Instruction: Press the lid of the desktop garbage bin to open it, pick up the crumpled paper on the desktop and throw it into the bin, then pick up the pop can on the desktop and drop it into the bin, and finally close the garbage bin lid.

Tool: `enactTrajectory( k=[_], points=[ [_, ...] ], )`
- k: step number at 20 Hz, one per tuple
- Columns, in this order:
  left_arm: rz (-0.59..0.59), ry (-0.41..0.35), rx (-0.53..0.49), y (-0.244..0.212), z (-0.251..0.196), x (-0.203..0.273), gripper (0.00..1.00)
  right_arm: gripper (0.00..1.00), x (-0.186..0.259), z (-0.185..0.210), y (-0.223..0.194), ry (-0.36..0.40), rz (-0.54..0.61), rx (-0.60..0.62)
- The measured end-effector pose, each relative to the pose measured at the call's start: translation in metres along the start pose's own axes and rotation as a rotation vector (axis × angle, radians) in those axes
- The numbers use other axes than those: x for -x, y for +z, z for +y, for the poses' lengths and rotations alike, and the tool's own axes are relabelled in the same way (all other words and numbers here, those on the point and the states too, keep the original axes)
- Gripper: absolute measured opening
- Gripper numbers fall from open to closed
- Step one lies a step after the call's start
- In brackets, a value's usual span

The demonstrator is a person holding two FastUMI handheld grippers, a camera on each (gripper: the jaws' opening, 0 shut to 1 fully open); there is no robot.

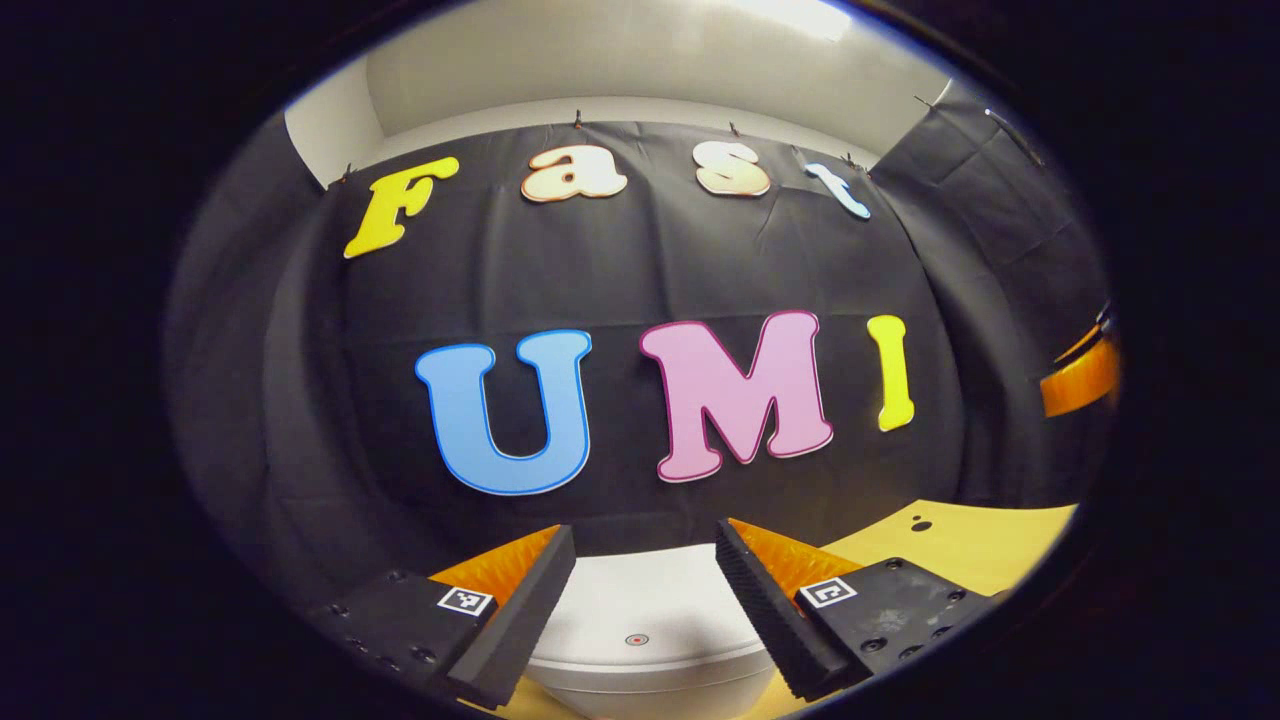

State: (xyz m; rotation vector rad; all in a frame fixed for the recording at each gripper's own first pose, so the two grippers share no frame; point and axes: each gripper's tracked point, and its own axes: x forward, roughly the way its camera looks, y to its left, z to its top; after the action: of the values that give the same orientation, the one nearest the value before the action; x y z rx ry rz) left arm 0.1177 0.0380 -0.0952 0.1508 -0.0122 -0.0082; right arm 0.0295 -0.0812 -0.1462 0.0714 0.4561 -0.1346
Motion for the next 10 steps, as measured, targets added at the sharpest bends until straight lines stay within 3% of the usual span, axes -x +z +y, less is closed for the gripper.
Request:
enactTrajectory(
  k=[3, 6, 10],
  points=[
    [-0.044, 0.008, 0.059, 0.047, -0.027, 0.014, 0.95, 0.98, -0.006, -0.012, 0.011, 0.026, -0.035, -0.009],
    [-0.039, 0.020, 0.128, 0.065, -0.050, 0.037, 0.95, 0.97, -0.005, -0.018, 0.019, 0.053, -0.068, -0.007],
    [-0.048, 0.036, 0.148, 0.085, -0.071, 0.067, 0.95, 0.98, 0.007, -0.023, 0.032, 0.072, -0.130, -0.017]
  ],
)
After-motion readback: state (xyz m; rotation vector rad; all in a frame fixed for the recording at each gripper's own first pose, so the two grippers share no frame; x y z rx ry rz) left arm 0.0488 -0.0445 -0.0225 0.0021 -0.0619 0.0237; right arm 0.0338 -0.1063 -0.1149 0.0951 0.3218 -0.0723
